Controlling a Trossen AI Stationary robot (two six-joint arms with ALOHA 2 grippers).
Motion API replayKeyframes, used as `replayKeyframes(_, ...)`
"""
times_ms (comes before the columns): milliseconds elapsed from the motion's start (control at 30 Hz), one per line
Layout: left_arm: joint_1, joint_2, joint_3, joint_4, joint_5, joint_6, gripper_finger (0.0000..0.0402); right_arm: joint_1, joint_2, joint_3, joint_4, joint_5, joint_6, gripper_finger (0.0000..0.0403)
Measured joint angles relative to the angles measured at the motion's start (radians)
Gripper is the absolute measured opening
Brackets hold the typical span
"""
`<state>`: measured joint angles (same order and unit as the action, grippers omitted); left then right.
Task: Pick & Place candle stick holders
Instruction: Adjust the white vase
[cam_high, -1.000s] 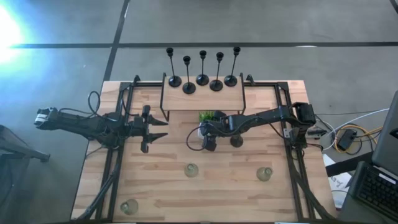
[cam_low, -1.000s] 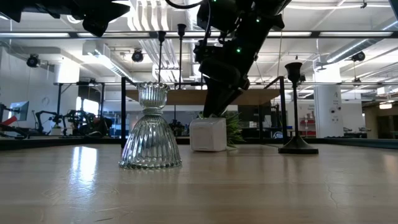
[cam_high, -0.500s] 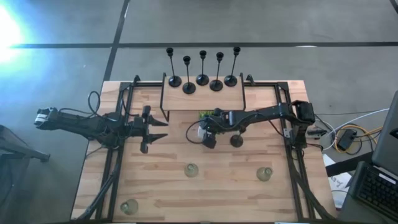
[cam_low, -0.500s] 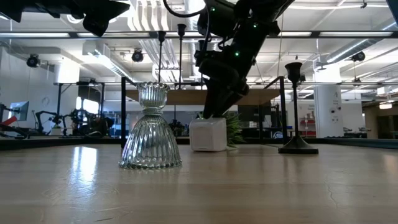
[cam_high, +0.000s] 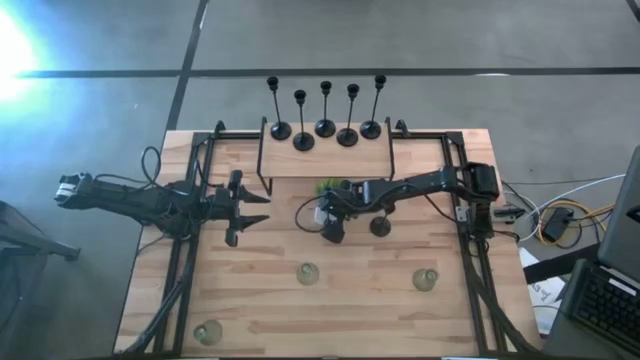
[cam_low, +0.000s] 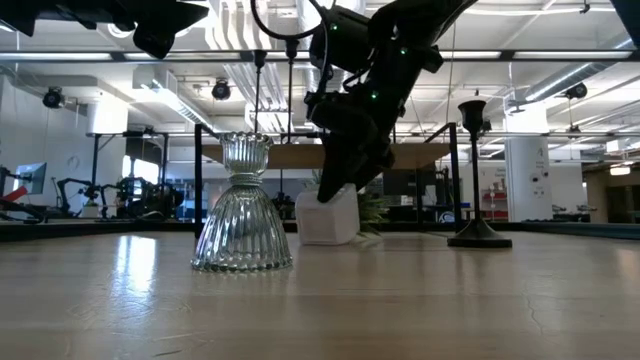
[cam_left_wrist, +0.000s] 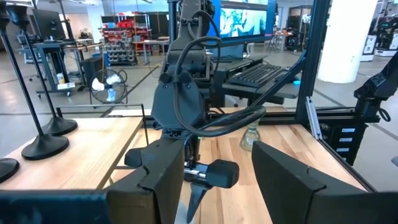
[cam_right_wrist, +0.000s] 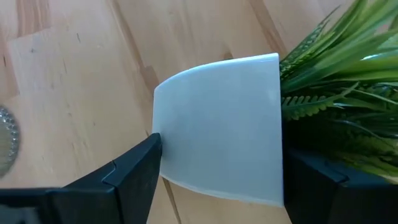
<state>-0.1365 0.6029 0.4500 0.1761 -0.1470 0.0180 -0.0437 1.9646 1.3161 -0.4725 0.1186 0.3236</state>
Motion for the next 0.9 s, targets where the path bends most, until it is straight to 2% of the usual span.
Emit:
replayKeyframes(133, 0.000, 0.000, 0.000, 0.000, 0.000, 0.000, 0.0193, 0.002, -0.017, 0.013, -0.008, 0.001, 0.003, 0.0245)
replayKeyframes(267, 0.000, -0.001, 0.000, -0.001, 0.000, 0.000, 0.0193, 0.005, -0.041, 0.019, -0.023, 0.008, 0.011, 0.0202)
replayKeyframes(633, 0.000, -0.002, 0.000, -0.005, 0.000, -0.002, 0.0193, 0.015, -0.066, 0.019, -0.042, -0.024, 0.040, 0.0025)
replayKeyframes(900, 0.000, -0.002, 0.000, -0.006, 0.000, -0.003, 0.0193, 0.055, -0.065, 0.018, -0.097, -0.043, 0.070, 0.0008)
